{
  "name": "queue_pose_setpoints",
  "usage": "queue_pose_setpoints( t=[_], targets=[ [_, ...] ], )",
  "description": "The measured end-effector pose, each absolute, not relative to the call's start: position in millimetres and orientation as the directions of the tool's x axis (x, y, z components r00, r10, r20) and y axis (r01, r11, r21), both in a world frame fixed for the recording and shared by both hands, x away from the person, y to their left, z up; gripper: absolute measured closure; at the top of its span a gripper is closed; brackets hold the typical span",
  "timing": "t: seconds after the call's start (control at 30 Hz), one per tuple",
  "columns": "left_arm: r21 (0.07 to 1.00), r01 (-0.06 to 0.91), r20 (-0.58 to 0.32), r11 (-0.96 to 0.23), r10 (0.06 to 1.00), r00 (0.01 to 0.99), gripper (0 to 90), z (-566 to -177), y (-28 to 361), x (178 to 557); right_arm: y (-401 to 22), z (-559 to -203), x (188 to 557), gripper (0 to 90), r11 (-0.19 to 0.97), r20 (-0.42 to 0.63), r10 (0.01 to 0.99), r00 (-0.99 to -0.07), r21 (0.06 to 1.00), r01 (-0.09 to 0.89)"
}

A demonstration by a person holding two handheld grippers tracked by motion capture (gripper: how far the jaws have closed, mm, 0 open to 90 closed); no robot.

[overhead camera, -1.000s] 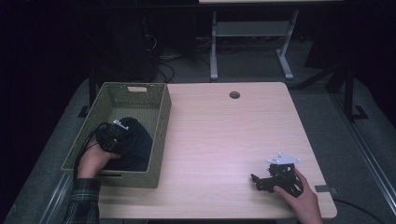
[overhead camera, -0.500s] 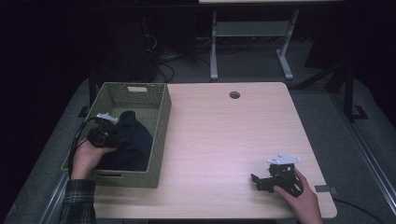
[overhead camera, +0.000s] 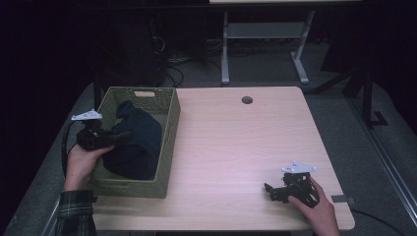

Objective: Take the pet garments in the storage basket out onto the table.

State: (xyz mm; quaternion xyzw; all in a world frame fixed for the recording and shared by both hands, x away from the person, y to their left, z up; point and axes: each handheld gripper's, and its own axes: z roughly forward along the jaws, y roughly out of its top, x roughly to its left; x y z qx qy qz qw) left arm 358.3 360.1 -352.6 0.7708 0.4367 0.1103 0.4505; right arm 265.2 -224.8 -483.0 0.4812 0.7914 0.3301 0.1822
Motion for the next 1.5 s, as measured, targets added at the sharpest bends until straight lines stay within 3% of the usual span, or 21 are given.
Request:
queue_pose_setpoints(
  t=[0.73,1.5],
  targets=[
    [0.931,0.359,-0.205,-0.069,0.715,0.668,61.4,-305,361,341,-225,-483,266,0.0,0.319,0.029,0.882,-0.47,0.698,0.641],
    [0.971,0.237,-0.184,-0.017,0.577,0.795,61.5,-264,310,332,-225,-483,266,0.0,0.32,0.028,0.881,-0.472,0.698,0.64]
  ],
)
